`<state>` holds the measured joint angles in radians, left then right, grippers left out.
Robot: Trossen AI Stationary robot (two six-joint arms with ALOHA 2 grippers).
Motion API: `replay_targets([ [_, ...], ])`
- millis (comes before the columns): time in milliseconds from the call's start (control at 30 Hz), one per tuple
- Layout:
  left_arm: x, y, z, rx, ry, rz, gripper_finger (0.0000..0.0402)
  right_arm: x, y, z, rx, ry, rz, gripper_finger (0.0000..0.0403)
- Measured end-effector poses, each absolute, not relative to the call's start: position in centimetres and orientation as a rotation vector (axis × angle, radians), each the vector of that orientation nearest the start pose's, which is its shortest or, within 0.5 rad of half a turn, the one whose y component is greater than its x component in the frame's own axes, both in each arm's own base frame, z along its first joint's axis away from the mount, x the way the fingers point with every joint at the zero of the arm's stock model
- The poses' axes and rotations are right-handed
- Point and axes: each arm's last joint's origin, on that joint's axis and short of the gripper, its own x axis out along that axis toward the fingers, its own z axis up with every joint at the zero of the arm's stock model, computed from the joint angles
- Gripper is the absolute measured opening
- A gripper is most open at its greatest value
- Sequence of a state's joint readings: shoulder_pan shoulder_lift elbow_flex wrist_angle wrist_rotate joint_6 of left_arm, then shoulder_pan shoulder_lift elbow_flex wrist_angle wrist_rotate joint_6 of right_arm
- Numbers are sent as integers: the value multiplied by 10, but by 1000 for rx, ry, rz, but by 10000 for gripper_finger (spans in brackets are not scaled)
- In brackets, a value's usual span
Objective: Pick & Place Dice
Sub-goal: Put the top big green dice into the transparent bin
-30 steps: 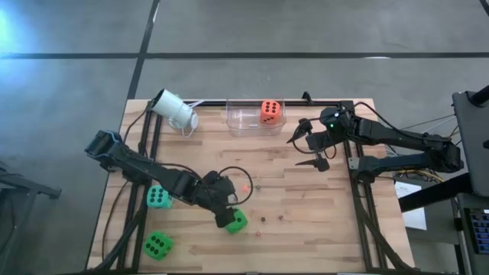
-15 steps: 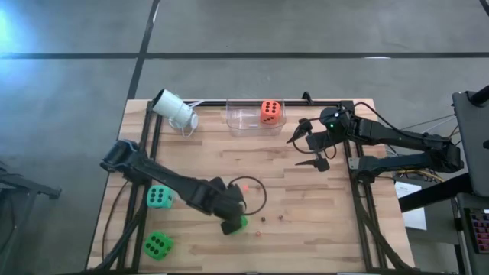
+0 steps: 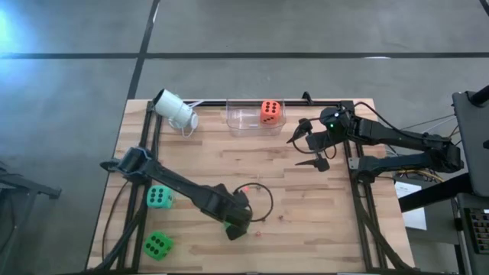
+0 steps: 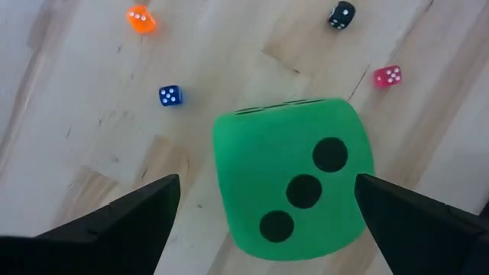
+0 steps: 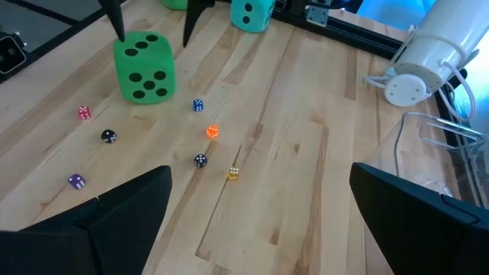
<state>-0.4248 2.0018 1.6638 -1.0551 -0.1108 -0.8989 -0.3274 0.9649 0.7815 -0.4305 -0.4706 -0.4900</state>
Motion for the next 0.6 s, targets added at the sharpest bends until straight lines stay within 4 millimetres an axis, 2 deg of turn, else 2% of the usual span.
replay_targets([
  [600,366,-168,218,-372,1321,325,400,192,-51,281,-238,516,272,400],
])
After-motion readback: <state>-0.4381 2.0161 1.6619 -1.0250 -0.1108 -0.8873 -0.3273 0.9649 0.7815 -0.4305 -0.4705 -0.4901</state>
